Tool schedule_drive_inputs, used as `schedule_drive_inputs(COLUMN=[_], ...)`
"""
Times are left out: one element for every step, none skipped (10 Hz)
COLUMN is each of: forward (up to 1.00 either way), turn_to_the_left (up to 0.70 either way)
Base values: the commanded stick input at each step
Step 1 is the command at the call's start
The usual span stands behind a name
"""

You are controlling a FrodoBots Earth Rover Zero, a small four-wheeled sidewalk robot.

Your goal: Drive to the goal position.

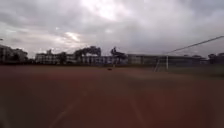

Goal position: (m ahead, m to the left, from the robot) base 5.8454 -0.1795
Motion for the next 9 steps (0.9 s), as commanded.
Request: schedule_drive_inputs(forward=[0.70, 0.70, 0.70, 0.70, 0.70, 0.70, 0.70, 0.70, 0.70], turn_to_the_left=[-0.31, -0.18, -0.35, -0.35, -0.20, 0.00, 0.00, 0.00, 0.00])
